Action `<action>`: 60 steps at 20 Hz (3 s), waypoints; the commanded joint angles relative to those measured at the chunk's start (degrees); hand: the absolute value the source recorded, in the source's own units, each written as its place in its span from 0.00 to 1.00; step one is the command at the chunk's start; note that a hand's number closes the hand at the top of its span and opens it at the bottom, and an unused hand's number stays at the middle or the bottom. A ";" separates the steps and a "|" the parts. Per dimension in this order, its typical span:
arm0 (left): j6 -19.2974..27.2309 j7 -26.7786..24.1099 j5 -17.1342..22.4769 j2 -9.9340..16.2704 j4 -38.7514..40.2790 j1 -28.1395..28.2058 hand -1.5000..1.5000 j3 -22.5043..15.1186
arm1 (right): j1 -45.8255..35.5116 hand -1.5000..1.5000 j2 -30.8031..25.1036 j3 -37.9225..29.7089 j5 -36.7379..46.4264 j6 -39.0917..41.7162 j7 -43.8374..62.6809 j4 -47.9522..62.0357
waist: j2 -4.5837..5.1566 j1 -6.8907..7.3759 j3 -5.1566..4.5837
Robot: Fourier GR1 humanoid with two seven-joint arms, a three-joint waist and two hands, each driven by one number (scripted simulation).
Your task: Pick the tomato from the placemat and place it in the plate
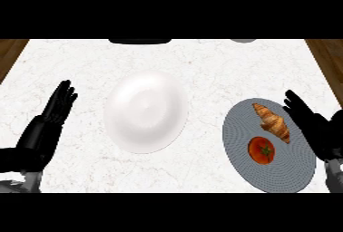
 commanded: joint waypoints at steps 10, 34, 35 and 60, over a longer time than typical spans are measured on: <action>-0.70 3.17 -0.35 2.22 0.88 -5.51 0.50 2.29 | -7.23 1.00 -0.16 20.44 33.95 3.64 -25.14 -20.49 | -1.72 -1.06 0.63; -4.16 5.02 -1.93 -0.21 7.04 -11.18 0.50 6.51 | 15.84 0.00 -16.66 6.14 41.46 -2.65 -32.04 -26.63 | -0.89 -1.64 0.06; -4.31 6.81 -1.81 0.51 5.80 -11.43 0.50 6.44 | 17.36 0.00 -19.07 5.25 41.95 -1.47 -29.55 -29.36 | -1.13 -1.91 0.11; -10.78 5.88 -8.63 -5.57 9.62 -12.94 0.50 11.44 | 3.71 0.00 -2.28 14.33 70.49 14.66 -1.68 -17.15 | -0.56 -0.03 0.42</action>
